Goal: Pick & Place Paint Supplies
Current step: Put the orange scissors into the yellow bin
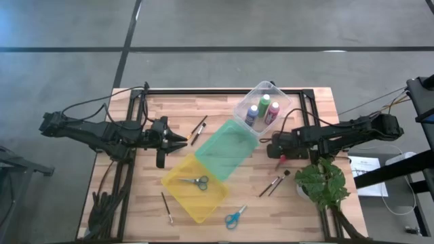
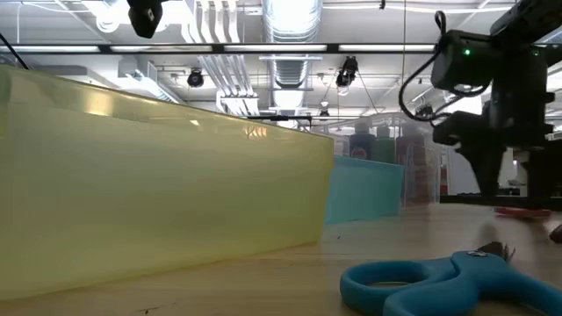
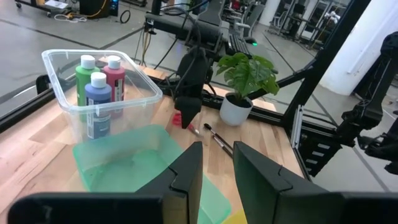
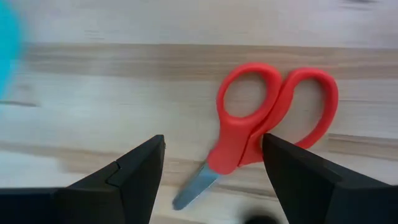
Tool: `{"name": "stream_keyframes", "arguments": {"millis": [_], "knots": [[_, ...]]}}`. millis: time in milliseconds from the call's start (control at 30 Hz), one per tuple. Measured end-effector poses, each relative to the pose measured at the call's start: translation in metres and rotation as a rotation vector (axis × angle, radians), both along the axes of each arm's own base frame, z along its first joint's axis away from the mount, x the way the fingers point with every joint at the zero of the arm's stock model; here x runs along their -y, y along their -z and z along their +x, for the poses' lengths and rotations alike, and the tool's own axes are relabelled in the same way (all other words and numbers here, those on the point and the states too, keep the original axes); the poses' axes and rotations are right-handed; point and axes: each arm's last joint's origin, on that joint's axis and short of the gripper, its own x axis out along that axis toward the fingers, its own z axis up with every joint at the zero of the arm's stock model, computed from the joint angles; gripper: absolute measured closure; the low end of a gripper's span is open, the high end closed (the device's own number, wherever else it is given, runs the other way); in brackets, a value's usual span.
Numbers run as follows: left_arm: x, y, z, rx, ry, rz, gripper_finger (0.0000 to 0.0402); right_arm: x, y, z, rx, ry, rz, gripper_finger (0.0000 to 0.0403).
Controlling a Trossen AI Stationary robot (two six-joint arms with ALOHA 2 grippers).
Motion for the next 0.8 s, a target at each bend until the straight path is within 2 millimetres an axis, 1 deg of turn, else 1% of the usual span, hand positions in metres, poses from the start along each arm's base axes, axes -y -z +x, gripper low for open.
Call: {"name": "stream_keyframes", "arguments": {"millis": [133, 267, 367, 500, 600, 800], "knots": [[0.000, 0.000, 0.000, 0.000, 0.000, 0.000, 0.0303, 0.001, -0.006, 0.012, 0.114, 0.007, -0.004, 0.0141], [0.000, 0.000, 0.000, 0.000, 0.000, 0.000, 0.0303, 0.001, -0.023, 0.022, 0.159, -0.019, -0.034, 0.0141], [0.000, 0.000, 0.000, 0.000, 0.000, 0.000, 0.0303, 0.002, -0.036, 0.019, 0.072, -0.015, -0.088, 0.0141], [0.000, 0.000, 0.000, 0.000, 0.000, -0.001, 0.0303, 0.002, -0.045, 0.005, -0.121, 0.016, -0.146, 0.0141], [0.000, 0.000, 0.000, 0.000, 0.000, 0.000, 0.0303, 0.002, -0.041, -0.002, -0.186, 0.048, -0.147, 0.0141], [0.000, 0.000, 0.000, -0.004, 0.002, 0.008, 0.0303, 0.000, -0.020, -0.004, -0.156, 0.078, -0.092, 0.0141]]}}
